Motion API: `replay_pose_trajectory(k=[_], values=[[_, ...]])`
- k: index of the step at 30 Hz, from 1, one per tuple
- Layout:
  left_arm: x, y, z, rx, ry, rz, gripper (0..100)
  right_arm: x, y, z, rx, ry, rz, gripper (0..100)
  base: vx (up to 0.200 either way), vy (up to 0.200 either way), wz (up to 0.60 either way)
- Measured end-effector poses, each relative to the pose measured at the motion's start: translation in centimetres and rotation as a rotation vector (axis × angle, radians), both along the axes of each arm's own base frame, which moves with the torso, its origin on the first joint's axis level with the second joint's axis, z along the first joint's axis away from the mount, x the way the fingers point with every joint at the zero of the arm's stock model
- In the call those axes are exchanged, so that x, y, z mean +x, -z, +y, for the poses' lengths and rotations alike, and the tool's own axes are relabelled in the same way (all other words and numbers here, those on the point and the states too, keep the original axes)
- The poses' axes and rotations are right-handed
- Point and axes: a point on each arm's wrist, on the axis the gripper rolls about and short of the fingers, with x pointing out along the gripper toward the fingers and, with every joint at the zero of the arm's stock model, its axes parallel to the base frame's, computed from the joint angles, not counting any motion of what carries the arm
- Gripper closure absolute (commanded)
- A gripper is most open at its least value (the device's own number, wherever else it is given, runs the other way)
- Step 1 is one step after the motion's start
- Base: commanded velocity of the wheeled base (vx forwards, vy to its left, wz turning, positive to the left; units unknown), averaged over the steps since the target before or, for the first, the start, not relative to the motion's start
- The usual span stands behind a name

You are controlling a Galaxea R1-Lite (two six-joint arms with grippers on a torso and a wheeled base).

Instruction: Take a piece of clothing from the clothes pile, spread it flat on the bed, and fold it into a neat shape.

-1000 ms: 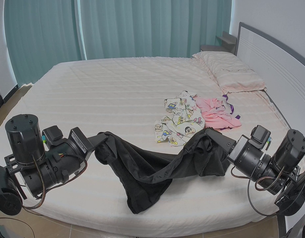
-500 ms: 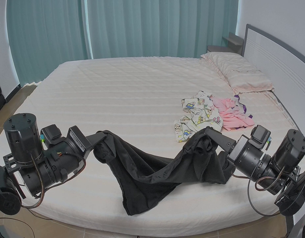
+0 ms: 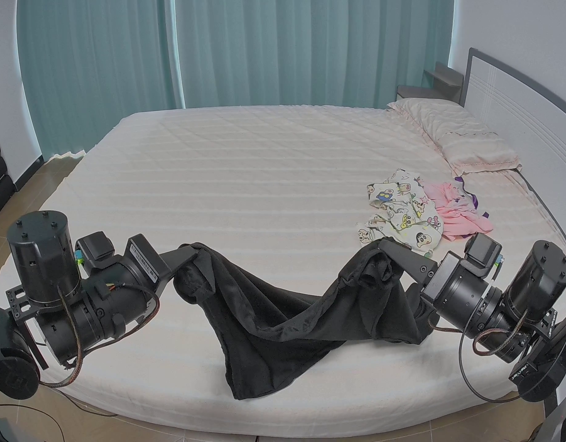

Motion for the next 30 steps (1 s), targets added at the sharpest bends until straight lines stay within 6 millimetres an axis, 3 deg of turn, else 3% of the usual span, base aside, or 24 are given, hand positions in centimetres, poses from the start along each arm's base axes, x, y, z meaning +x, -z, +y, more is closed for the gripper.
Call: replay_pose_trajectory(k=[17, 23, 30], values=[[0.0, -0.4, 0.3, -0.007, -0.011, -0.013, 100, -0.2, -0.5, -0.2, 0.01, 0.001, -0.017, 100, 0.0, 0.2, 0.0], [-0.1, -0.2, 0.3, -0.006, -0.01, -0.006, 100, -0.1, -0.5, -0.4, 0.002, 0.012, -0.026, 100, 0.0, 0.0, 0.0], [-0.2, 0.2, 0.2, 0.001, 0.0, 0.012, 100, 0.1, -0.2, -1.2, -0.025, 0.047, -0.026, 100, -0.2, 0.0, 0.0]])
